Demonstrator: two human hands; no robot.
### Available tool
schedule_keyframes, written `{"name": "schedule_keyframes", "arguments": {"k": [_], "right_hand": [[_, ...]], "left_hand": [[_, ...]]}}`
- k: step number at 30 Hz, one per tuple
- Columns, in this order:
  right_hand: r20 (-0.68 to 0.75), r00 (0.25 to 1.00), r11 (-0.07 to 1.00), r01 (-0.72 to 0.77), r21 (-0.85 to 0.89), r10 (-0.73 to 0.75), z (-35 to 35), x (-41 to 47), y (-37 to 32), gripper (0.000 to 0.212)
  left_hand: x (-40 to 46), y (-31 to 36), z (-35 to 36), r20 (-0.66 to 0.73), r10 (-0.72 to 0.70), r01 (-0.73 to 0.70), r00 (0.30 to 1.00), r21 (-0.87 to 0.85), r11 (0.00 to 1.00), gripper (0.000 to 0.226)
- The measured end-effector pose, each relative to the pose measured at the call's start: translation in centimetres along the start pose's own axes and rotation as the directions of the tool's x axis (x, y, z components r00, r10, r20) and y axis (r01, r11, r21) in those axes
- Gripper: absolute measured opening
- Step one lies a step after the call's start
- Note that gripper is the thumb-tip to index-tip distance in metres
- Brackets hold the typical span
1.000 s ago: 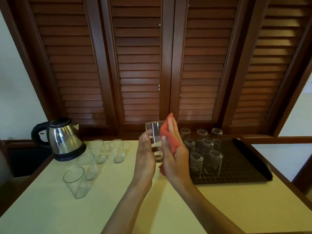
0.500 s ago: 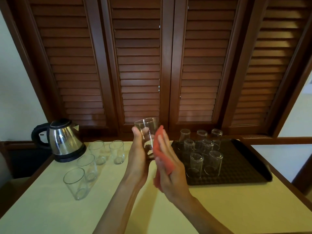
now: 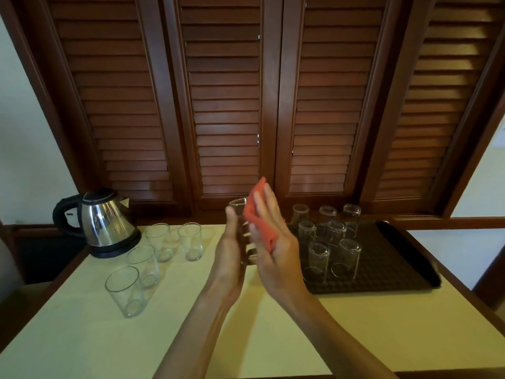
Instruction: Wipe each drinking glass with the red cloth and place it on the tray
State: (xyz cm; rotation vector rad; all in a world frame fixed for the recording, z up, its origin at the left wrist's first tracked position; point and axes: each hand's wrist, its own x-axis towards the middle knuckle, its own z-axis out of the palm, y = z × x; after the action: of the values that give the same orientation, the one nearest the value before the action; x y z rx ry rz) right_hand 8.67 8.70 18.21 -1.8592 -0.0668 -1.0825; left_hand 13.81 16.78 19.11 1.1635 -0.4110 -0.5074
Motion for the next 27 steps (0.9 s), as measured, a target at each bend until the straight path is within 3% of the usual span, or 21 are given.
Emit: {"name": "schedule_keyframes", "arguments": {"k": [2,4,6,8,12,15,18,21,24,27], "right_hand": [[0.092,0.989,0.993,0.115,-0.006,-0.114,0.2,-2.0,0.7,0.051],[0.080,0.996,0.995,0.021,0.102,-0.029,-0.1,-2.3,-0.1,0.052],[-0.006,0.996,0.995,-0.085,0.049,0.086,-0.4,-0.7,-0.8,0.051],[-0.045,0.993,0.994,-0.106,0.041,0.107,-0.6,0.9,-1.2,0.052],[0.113,0.985,0.988,0.141,-0.066,-0.133,0.2,-2.1,0.6,0.050],[0.037,0.999,0.990,0.004,0.138,-0.009,0.0,-2.3,0.0,0.047],[-0.023,0.982,0.963,-0.181,0.202,0.189,-0.6,0.8,-1.4,0.042],[-0.077,0.995,0.987,-0.057,0.149,0.069,-0.7,0.8,-2.8,0.047],[0.028,0.990,0.990,0.133,0.054,-0.135,0.3,-1.8,-1.4,0.048],[-0.034,0.997,0.987,-0.060,0.149,0.066,0.1,-0.5,-0.7,0.053]], "left_hand": [[0.2,1.2,-0.2,-0.018,0.004,-0.007,1.000,-0.135,0.991,0.063],[0.6,1.5,-0.6,-0.041,0.020,-0.028,0.999,-0.200,0.979,0.060],[0.3,0.7,-0.3,-0.021,0.024,-0.026,1.000,-0.126,0.992,0.058],[-0.1,-0.2,-0.1,-0.021,-0.009,0.007,1.000,-0.078,0.997,0.058],[0.1,0.7,-0.5,-0.044,0.058,-0.063,0.997,-0.121,0.991,0.063],[-0.4,0.9,0.1,-0.060,0.154,-0.156,0.986,-0.024,0.987,0.055],[-1.5,0.2,0.9,0.011,0.155,-0.155,0.988,0.101,0.983,0.064],[-1.6,0.9,1.0,0.004,0.200,-0.198,0.980,0.156,0.968,0.055],[-0.7,2.4,0.7,-0.089,0.237,-0.235,0.967,0.034,0.971,0.050],[-0.6,1.7,1.1,-0.106,0.208,-0.205,0.972,0.042,0.978,0.048]]}}
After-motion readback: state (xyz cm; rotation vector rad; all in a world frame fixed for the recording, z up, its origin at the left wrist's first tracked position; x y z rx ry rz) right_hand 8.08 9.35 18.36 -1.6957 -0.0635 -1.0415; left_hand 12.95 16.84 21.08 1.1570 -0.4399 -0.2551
